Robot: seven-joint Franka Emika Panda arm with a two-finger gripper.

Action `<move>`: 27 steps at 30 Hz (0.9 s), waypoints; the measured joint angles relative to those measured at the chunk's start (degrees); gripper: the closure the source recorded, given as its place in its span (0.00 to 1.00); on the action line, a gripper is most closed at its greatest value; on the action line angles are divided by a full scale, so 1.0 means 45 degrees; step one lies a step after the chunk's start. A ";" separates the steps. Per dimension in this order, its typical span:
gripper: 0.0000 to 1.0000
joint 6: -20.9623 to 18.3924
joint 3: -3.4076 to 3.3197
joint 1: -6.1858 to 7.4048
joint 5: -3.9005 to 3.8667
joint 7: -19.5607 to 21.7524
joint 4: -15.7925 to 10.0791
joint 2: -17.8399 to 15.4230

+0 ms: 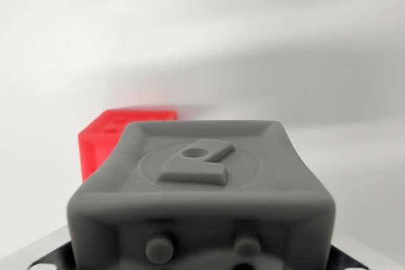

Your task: Destack cube

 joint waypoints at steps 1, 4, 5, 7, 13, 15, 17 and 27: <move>1.00 -0.0013 -0.0039 -0.0030 0.0000 -0.0057 0.0014 0.0000; 1.00 -0.0050 -0.0136 -0.0114 -0.0003 -0.0189 0.0051 0.0000; 1.00 -0.0064 -0.0172 -0.0144 -0.0004 -0.0235 0.0066 0.0000; 1.00 -0.0091 -0.0244 -0.0196 -0.0007 -0.0328 0.0099 0.0000; 1.00 -0.0168 -0.0441 -0.0359 -0.0016 -0.0594 0.0204 0.0005; 1.00 -0.0199 -0.0509 -0.0431 -0.0020 -0.0694 0.0242 0.0012; 1.00 -0.0223 -0.0566 -0.0478 -0.0024 -0.0765 0.0274 0.0021; 1.00 -0.0387 -0.0900 -0.0758 -0.0045 -0.1218 0.0524 0.0099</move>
